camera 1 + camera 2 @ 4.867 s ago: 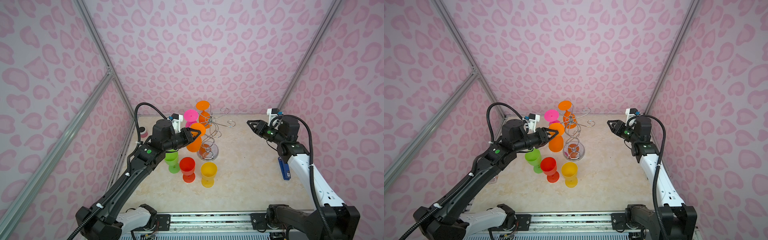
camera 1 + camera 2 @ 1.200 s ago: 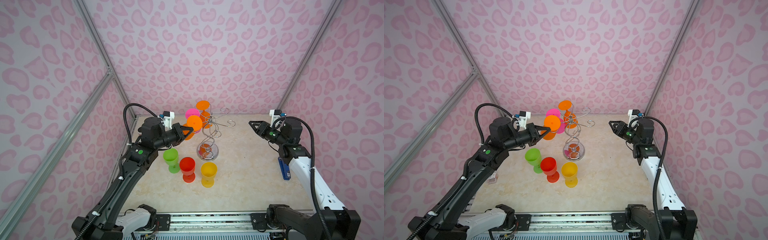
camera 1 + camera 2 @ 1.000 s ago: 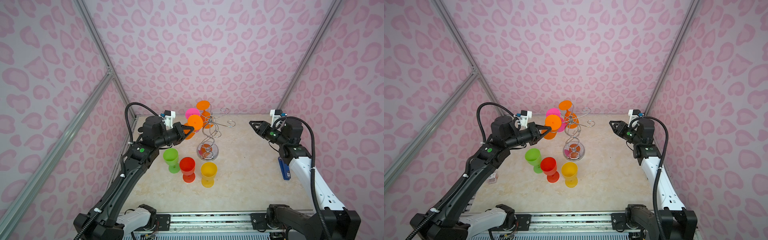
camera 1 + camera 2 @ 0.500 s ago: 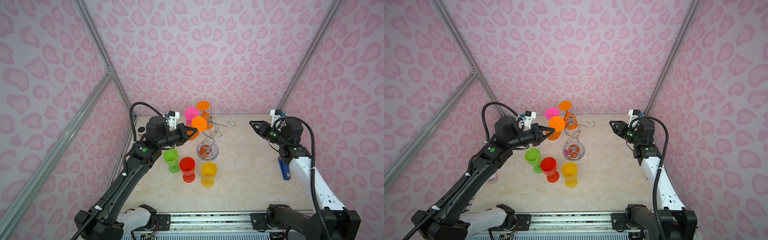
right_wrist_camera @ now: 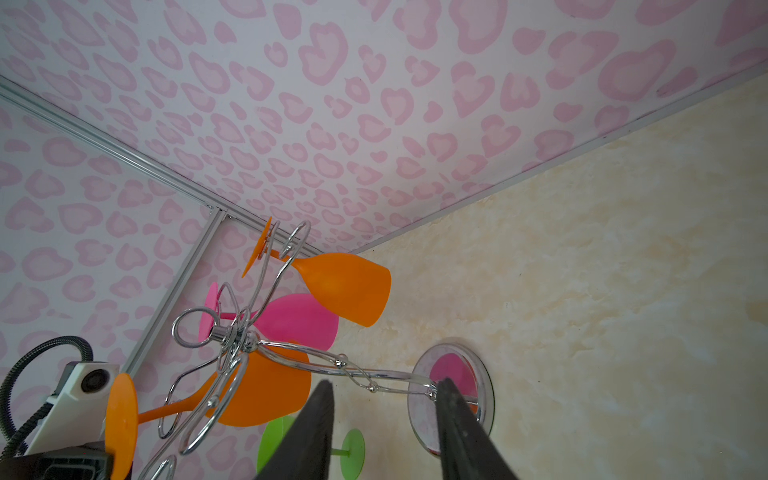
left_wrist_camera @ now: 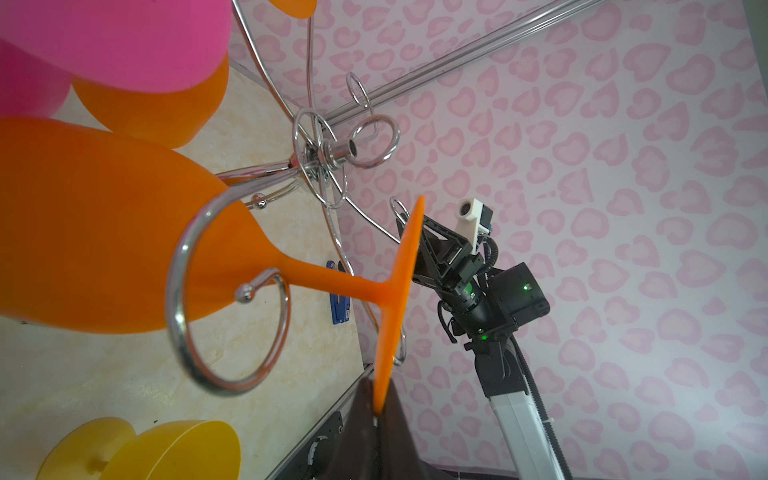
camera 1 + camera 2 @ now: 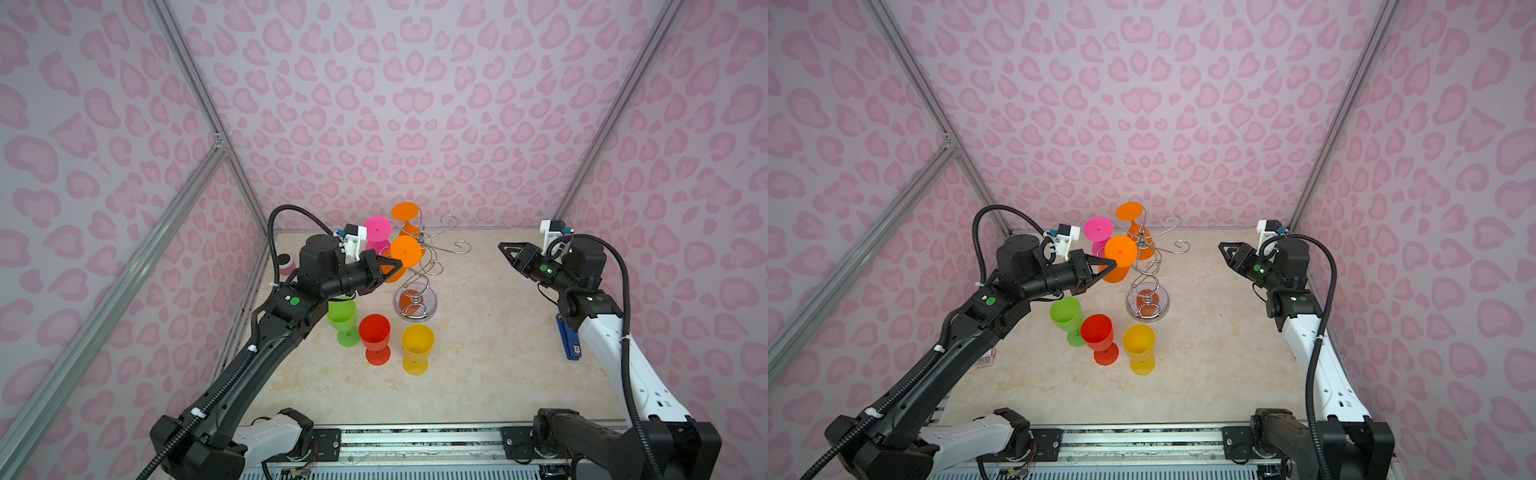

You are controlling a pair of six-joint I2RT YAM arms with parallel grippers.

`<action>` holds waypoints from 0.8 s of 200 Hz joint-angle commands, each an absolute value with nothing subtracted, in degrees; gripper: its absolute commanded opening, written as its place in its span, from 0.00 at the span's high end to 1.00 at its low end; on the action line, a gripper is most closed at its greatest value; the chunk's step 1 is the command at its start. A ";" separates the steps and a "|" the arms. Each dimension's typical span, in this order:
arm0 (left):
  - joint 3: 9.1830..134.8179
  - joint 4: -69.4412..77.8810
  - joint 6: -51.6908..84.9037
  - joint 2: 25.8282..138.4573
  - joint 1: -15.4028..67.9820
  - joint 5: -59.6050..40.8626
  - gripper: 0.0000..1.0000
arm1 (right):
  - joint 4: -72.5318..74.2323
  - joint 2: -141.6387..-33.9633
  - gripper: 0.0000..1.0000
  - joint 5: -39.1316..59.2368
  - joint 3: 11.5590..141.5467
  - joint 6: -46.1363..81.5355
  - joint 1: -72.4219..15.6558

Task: Take the wine glass off the wine glass rack
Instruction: 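Close the left gripper on the orange glass's base on the rack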

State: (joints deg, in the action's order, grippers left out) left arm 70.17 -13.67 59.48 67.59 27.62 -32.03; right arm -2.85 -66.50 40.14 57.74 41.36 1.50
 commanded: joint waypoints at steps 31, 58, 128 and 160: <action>69.31 -12.57 59.52 67.16 27.77 -32.76 0.98 | -1.41 -66.44 0.58 40.61 57.41 41.44 1.42; 68.52 -12.85 59.85 66.41 27.86 -32.87 0.98 | -1.21 -66.62 0.59 40.61 57.41 41.48 1.45; 67.77 -13.49 60.80 65.14 28.72 -33.97 0.98 | -1.16 -66.53 0.59 40.69 57.56 41.75 1.47; 67.68 -14.39 61.15 64.19 29.14 -34.10 0.98 | -1.20 -66.36 0.59 40.74 57.79 41.90 1.42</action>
